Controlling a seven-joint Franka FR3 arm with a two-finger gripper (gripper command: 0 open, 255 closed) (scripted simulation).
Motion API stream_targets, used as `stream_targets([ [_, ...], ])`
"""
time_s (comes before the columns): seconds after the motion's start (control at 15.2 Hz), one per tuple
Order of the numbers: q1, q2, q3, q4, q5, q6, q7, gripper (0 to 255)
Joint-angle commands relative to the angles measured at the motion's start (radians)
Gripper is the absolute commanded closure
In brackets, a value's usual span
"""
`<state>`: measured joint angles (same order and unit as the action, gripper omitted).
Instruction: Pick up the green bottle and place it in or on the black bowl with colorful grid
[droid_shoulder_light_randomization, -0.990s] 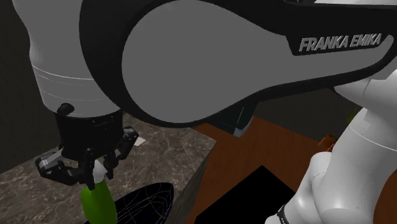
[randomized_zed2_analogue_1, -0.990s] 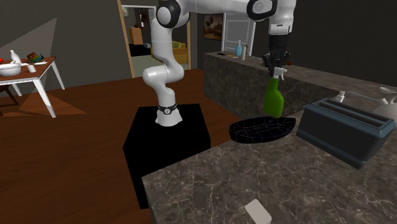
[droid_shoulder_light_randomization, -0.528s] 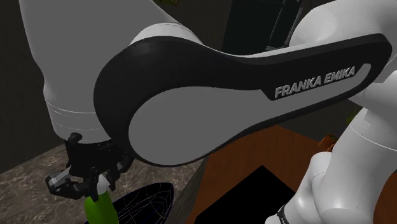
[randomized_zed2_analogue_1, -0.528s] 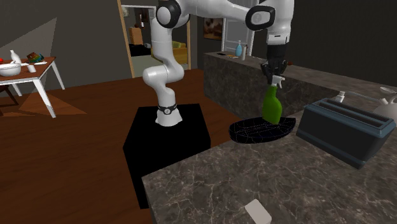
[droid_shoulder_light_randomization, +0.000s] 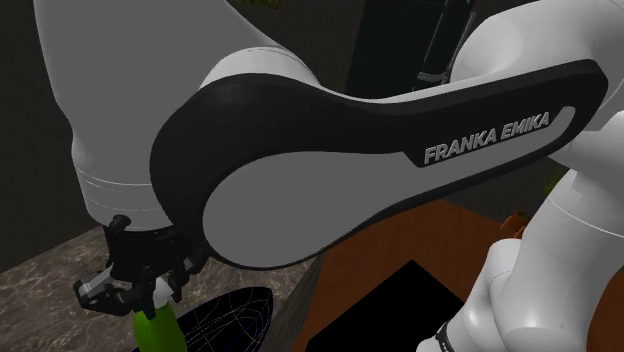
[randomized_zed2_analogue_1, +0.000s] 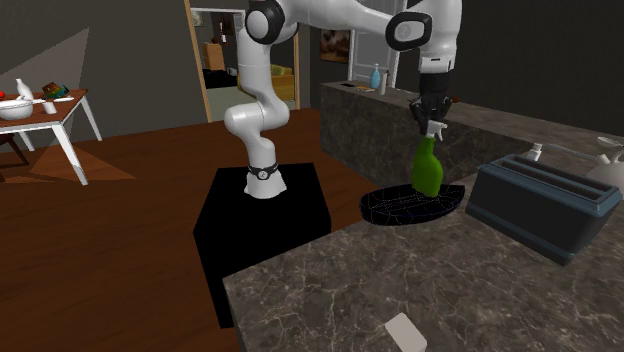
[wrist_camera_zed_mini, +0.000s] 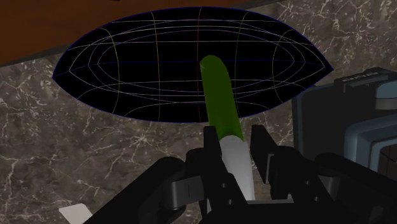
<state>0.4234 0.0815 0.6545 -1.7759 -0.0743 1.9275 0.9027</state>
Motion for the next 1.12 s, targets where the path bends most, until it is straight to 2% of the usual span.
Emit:
stream_targets([
  [0.0, 0.000, 0.000, 0.000, 0.000, 0.000, 0.000, 0.000, 0],
  [0.33, 0.000, 0.000, 0.000, 0.000, 0.000, 0.000, 0.000, 0],
  [0.59, -0.001, -0.017, 0.002, 0.109, 0.013, -0.123, -0.009, 0],
  [1.06, -0.001, -0.017, 0.002, 0.109, 0.013, -0.123, -0.009, 0],
])
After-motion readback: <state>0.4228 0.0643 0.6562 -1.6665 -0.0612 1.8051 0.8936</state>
